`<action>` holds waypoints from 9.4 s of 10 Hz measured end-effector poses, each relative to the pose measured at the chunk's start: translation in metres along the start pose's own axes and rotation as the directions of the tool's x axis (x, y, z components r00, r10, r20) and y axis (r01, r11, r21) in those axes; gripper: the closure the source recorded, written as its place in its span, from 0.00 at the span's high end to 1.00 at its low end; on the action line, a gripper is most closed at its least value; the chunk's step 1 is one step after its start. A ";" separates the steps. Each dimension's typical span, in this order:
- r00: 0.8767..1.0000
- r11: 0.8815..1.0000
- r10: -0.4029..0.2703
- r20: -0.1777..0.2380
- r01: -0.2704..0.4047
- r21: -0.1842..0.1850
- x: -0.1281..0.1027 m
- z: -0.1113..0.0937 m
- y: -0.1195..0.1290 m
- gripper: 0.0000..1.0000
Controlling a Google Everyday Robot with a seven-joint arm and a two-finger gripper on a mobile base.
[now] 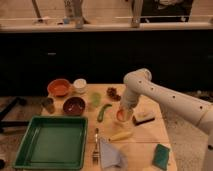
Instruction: Place apple in red bowl
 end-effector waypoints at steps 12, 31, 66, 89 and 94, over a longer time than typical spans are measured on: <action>0.988 0.997 -0.042 0.151 0.032 0.067 -0.081 -0.045 -0.031 0.00; 0.975 0.985 -0.161 0.151 0.149 0.087 -0.145 -0.041 -0.092 0.00; 0.938 0.924 -0.264 0.226 0.180 0.336 -0.278 0.009 -0.261 0.00; 0.944 0.910 -0.247 0.220 0.147 0.388 -0.305 0.013 -0.303 0.00; 0.940 0.902 -0.250 0.231 0.140 0.409 -0.318 0.022 -0.327 0.00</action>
